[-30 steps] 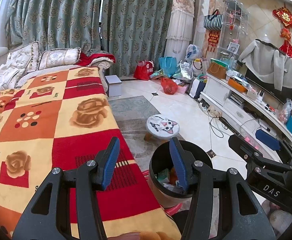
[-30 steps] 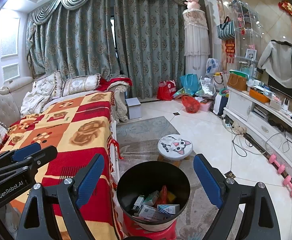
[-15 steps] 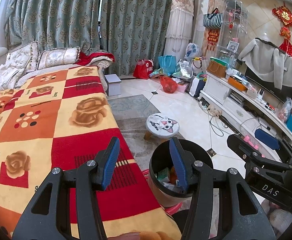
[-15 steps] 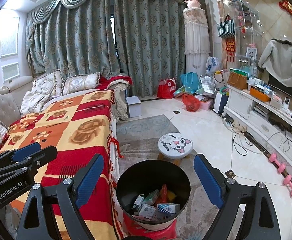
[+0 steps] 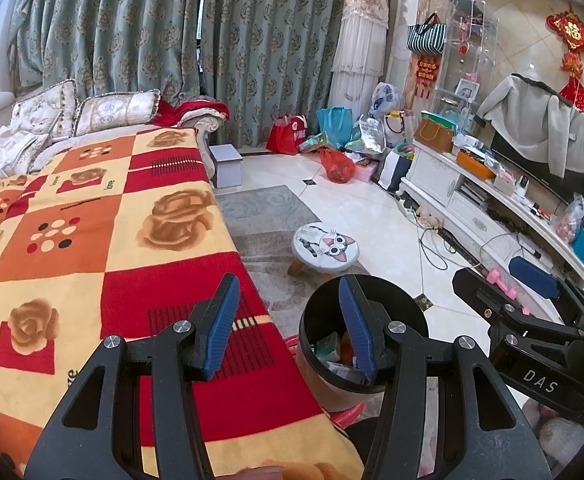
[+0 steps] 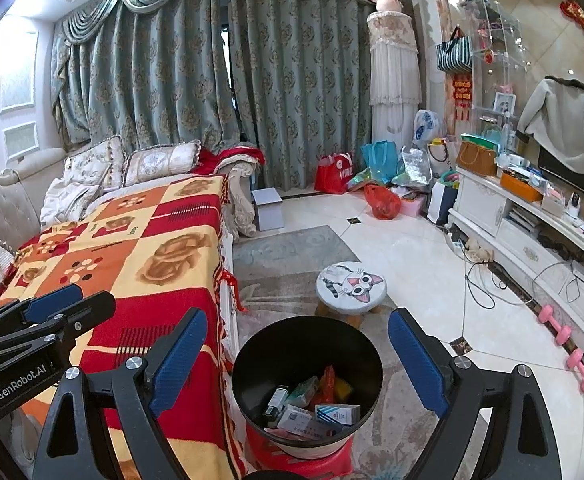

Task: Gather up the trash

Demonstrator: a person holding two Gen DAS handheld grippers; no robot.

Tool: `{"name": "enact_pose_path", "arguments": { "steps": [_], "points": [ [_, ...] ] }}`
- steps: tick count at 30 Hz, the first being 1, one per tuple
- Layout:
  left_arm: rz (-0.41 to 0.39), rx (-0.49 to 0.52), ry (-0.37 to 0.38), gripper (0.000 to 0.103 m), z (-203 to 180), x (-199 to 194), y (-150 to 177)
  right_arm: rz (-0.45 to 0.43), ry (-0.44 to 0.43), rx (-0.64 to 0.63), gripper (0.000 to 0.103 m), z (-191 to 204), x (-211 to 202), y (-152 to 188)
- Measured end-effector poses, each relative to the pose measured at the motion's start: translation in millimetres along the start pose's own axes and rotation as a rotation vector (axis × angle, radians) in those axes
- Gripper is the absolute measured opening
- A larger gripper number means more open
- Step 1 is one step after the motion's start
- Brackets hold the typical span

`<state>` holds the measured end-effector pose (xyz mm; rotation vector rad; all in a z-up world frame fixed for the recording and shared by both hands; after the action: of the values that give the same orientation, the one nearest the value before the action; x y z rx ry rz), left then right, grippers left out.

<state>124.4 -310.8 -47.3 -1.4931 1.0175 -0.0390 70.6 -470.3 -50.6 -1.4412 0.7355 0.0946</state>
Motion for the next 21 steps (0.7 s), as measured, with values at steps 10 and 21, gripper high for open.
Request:
{"name": "enact_pose_path", "arguments": {
  "steps": [10, 21],
  "points": [
    [0.002, -0.001, 0.001, 0.05, 0.0, 0.9, 2.0, 0.004, 0.0, -0.001, 0.091, -0.5, 1.1, 2.2],
    [0.003, 0.0, 0.001, 0.05, -0.7, 0.6, 1.1, 0.015, 0.001, -0.003, 0.091, -5.4, 4.3, 9.4]
  ]
}}
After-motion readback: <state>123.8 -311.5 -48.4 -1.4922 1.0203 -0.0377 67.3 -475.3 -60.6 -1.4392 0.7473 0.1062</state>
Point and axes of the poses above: each gripper's, at about its wrist camera, not at the fingertips, and x roughly the way its jaws point, z to its left, y to its underside, the point moved 9 cm from there along x, roughly the way its jaws point, and after that the axes turned 12 degrees about y, right-handed, at the moved point
